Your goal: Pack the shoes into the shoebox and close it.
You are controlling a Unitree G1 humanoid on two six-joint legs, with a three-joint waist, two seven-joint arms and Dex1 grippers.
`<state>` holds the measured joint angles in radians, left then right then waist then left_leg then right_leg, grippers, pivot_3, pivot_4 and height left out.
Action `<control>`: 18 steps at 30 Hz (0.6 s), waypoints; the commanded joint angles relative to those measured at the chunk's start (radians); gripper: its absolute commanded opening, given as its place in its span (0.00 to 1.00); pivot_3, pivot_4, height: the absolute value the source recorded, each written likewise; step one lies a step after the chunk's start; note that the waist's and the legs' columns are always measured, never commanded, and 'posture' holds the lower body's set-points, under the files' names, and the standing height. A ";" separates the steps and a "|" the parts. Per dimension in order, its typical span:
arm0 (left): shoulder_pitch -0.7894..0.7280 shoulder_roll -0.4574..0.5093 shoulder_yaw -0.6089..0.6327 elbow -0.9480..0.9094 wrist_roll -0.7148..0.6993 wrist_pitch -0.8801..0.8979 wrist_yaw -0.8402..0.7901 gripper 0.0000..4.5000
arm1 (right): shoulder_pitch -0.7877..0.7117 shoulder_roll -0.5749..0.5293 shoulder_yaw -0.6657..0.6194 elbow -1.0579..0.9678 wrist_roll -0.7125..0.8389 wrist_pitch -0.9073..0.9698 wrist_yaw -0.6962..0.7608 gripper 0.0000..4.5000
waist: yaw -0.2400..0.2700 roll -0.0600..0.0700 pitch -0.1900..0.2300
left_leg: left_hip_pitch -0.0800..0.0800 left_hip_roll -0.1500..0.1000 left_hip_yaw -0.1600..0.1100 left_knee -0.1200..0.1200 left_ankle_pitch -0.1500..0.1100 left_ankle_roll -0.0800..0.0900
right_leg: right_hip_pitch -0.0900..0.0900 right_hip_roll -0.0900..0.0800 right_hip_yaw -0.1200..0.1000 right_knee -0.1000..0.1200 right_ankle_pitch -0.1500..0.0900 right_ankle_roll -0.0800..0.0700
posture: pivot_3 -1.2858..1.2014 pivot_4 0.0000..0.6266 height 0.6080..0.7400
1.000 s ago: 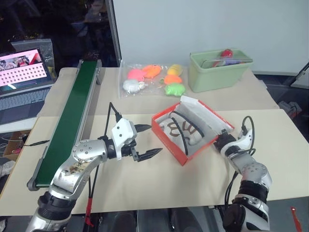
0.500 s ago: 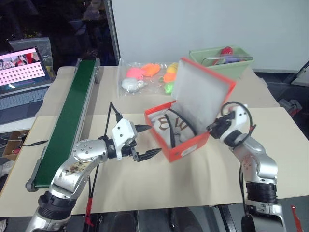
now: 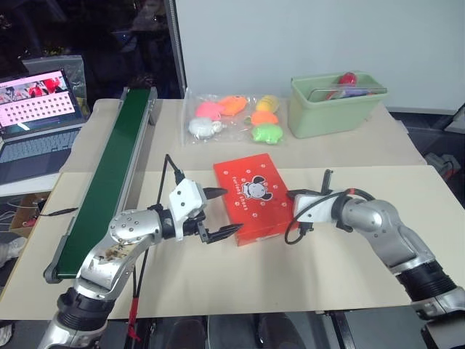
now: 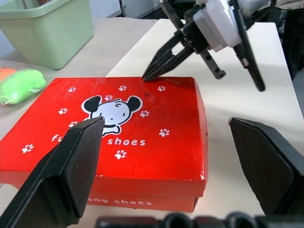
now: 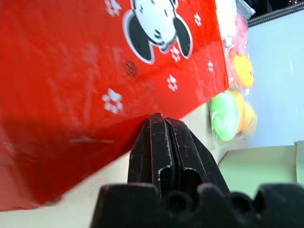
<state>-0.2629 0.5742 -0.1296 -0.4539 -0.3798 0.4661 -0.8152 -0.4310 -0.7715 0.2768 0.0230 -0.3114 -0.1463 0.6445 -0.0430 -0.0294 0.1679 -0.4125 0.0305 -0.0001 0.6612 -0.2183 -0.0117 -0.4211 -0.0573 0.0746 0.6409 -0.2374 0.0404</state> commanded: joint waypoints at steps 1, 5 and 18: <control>-0.008 0.016 0.022 -0.018 -0.010 0.001 -0.006 1.00 | -0.064 0.046 -0.057 -0.082 0.101 0.079 0.061 0.02 | -0.002 0.000 0.000 | 0.000 0.000 0.000 0.000 0.000 0.000 | 0.000 0.000 0.000 0.000 0.000 0.000 | 0.52 0.24 0.92; -0.008 0.025 0.027 -0.009 -0.011 -0.003 -0.009 1.00 | -0.129 0.163 -0.095 -0.169 0.312 0.346 0.142 0.02 | -0.001 0.000 0.000 | 0.000 0.000 -0.001 0.000 0.000 0.000 | 0.000 0.000 0.000 0.001 0.000 0.000 | 0.52 0.24 0.92; -0.004 0.023 0.029 -0.018 -0.004 -0.005 0.011 1.00 | -0.227 0.431 -0.077 0.044 0.511 0.762 0.074 0.02 | 0.025 -0.002 -0.001 | -0.003 -0.001 -0.002 0.000 0.000 0.000 | -0.002 -0.001 -0.004 0.001 0.000 -0.002 | 0.52 0.24 0.92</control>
<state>-0.2642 0.5950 -0.1195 -0.4441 -0.3789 0.4660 -0.8100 -0.6423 -0.3294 0.1946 0.0647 0.2205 0.6593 0.7129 -0.0183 -0.0310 0.1673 -0.4160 0.0300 -0.0024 0.6614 -0.2182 -0.0117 -0.4238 -0.0586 0.0707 0.6418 -0.2373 0.0389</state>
